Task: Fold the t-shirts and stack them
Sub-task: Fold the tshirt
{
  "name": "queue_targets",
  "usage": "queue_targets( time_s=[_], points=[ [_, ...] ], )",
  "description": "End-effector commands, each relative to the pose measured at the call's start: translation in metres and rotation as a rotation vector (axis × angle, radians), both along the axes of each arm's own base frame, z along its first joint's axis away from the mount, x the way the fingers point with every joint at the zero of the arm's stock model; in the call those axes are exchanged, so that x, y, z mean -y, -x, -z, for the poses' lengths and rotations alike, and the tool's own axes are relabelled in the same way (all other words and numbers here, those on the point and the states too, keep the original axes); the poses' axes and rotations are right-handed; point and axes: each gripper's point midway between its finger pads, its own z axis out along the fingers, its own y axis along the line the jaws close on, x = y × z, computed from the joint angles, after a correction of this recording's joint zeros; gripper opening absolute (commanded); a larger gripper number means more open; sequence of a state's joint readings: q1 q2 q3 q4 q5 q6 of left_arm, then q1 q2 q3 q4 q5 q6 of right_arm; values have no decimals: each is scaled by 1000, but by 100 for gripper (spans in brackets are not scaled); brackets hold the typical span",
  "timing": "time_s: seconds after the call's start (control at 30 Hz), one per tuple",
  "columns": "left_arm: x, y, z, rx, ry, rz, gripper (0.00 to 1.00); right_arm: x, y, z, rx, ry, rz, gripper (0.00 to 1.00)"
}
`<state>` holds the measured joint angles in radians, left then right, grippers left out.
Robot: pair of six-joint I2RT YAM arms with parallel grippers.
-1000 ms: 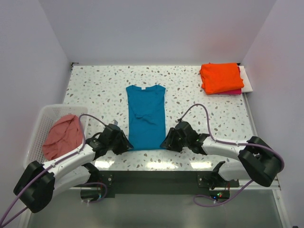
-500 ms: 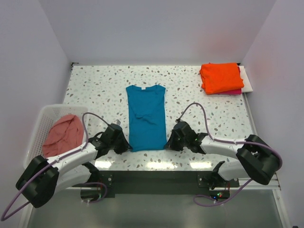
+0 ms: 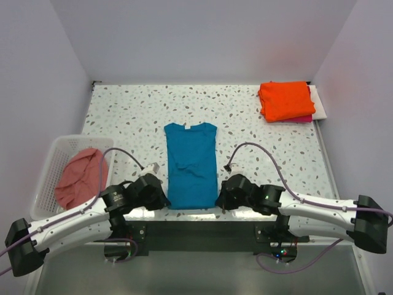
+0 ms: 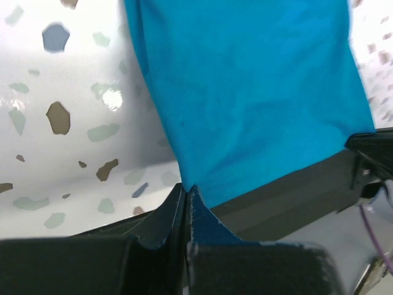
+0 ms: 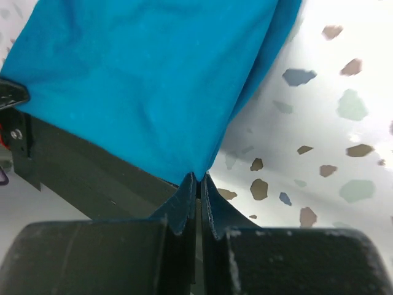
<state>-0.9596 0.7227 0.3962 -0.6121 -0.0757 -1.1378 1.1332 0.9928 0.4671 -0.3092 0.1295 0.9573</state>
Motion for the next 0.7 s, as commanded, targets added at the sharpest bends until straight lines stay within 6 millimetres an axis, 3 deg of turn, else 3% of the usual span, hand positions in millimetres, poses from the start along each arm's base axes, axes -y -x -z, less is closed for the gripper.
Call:
queue_targets(
  time_s=[0.0,0.03,0.13,0.3,0.37,0.43,0.47,0.5,0.53,0.57,0.63,0.67],
  points=[
    [-6,-18,-45,92,-10,-72,0,18,-22,-36,137,65,57,0],
    [-6,-21,-52,109,-11,-76,0,16,-27,-51,169,59,57,0],
    [-3,-32,-76,162,-4,-92,0,20,-36,-71,220,92,64,0],
    [1,-58,-107,271,-20,-130,0,18,-62,-98,309,149,74,0],
    [8,-73,-125,320,-1,-140,0,11,-72,-99,298,151,61,0],
    [8,-92,-125,338,-37,-136,0,11,-97,-105,301,151,83,0],
    [16,-101,-134,354,1,-127,0,6,-105,-109,302,131,79,0],
    [17,-111,-128,355,-28,-105,0,7,-120,-122,321,119,106,0],
    [10,-127,-129,359,-25,-143,0,6,-129,-127,339,128,98,0],
    [17,-139,-134,368,2,-134,0,-1,-137,-120,318,149,83,0],
    [13,-162,-139,396,-9,-150,0,-6,-163,-138,349,134,97,0],
    [19,-176,-145,405,-5,-141,0,-10,-179,-132,327,131,100,0]
  ],
)
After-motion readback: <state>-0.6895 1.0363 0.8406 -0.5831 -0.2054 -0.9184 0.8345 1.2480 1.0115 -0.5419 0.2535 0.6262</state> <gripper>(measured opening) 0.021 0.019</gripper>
